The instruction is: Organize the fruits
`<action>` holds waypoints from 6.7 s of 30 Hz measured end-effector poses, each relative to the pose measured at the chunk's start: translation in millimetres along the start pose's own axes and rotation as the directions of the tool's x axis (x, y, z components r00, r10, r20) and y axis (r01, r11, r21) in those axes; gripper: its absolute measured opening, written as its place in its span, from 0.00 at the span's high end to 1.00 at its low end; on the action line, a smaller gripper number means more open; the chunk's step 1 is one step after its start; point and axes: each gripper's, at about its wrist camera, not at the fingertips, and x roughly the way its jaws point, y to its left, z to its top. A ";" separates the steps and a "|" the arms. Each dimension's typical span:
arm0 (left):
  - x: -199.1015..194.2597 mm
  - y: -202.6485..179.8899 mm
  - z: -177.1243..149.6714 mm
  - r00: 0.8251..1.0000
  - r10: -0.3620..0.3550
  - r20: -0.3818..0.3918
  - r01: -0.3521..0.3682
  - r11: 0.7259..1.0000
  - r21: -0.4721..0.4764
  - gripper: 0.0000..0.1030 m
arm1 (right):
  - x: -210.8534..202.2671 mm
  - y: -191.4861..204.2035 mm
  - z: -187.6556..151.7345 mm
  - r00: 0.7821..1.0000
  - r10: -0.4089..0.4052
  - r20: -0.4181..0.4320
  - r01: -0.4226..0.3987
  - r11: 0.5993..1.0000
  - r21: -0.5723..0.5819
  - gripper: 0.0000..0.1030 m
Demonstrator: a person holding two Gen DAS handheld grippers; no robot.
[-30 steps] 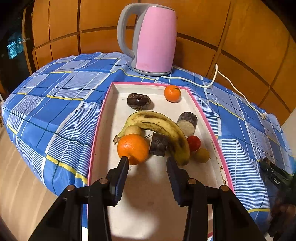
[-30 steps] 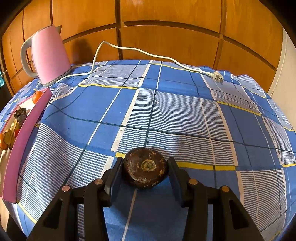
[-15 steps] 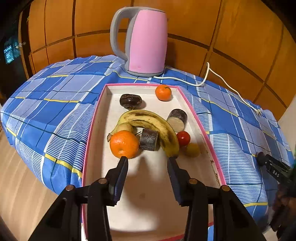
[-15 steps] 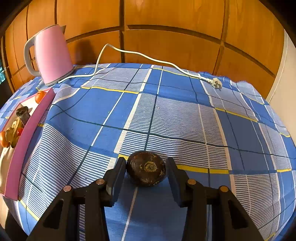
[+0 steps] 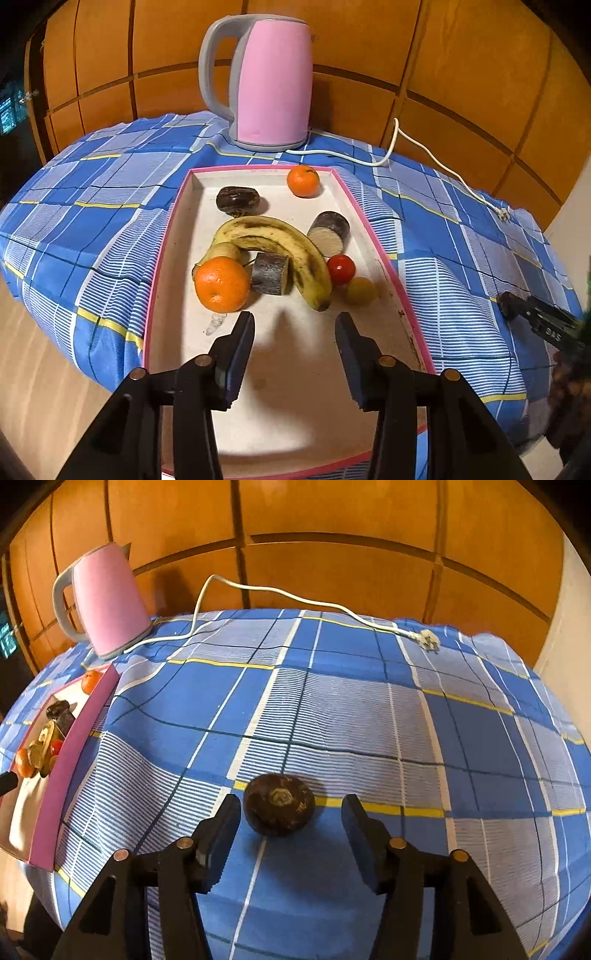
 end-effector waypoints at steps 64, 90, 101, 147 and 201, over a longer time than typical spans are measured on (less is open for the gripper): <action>-15.5 31.1 -4.8 0.999 0.046 0.020 -0.044 0.997 -0.068 0.52 | -55.1 159.8 0.7 0.931 0.360 -0.061 -0.358 0.869 -0.342 0.94; -11.4 31.6 -7.1 1.000 0.031 0.002 -0.030 0.996 -0.082 0.52 | -41.7 129.9 -27.0 0.926 0.335 -0.174 -0.376 0.859 -0.346 0.54; -17.2 30.4 -3.6 0.999 0.041 0.014 -0.040 0.997 -0.064 0.48 | -12.2 159.2 -31.6 0.936 0.259 -0.238 -0.345 0.813 -0.469 0.56; -43.8 34.4 -1.6 0.985 0.143 0.094 -0.135 0.987 -0.083 0.12 | -22.9 223.9 20.2 0.952 0.305 -0.027 -0.297 0.898 -0.326 0.49; -65.1 18.2 -13.9 0.956 0.247 0.160 -0.231 0.966 -0.113 0.00 | -52.7 199.1 0.0 0.987 0.122 0.109 -0.096 0.972 -0.216 0.45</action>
